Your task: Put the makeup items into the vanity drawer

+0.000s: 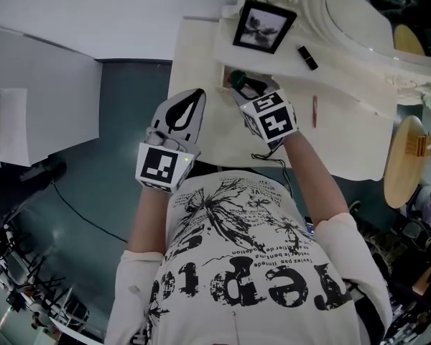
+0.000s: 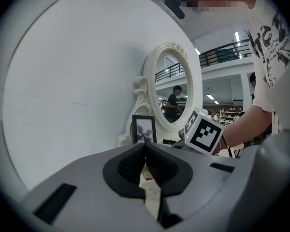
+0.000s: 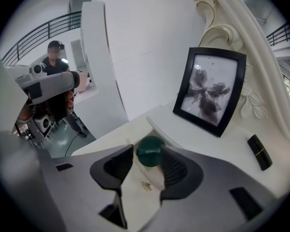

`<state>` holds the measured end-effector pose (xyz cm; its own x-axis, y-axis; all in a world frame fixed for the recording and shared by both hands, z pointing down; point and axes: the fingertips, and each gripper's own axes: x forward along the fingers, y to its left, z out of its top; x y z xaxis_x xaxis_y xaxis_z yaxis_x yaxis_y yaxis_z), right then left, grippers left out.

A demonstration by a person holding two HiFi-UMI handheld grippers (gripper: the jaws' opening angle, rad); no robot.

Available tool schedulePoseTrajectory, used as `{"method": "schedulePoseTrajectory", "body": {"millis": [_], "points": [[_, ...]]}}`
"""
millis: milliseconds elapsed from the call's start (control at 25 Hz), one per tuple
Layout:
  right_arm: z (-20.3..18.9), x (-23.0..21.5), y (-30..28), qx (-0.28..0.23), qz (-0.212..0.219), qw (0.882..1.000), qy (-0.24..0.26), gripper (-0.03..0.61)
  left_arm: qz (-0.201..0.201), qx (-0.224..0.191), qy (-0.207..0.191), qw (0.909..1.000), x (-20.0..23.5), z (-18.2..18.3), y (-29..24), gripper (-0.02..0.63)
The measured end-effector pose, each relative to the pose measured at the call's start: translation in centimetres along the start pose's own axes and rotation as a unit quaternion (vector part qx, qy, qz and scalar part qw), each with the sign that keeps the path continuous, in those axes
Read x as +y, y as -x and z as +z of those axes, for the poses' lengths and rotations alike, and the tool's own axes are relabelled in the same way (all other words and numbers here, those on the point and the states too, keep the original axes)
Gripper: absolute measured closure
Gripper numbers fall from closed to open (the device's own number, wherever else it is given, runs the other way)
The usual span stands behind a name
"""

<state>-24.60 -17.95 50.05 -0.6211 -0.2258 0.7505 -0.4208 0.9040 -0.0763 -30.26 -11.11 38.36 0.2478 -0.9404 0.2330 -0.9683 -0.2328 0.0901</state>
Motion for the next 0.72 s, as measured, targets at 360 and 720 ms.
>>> {"method": "schedulePoseTrajectory", "body": {"millis": [360,720], "points": [[-1.5,-2.4,2.3,-0.013,-0.033,0.999,-0.035,0.302,-0.041,-0.001,-0.008,0.9991,-1.9,0.3,-2.2,0.601],[-7.1,-9.0,7.8,-0.02,-0.116,0.987,-0.111,0.301,-0.124,0.0,-0.023,0.992,-7.8,0.9,-7.1,0.601]]}}
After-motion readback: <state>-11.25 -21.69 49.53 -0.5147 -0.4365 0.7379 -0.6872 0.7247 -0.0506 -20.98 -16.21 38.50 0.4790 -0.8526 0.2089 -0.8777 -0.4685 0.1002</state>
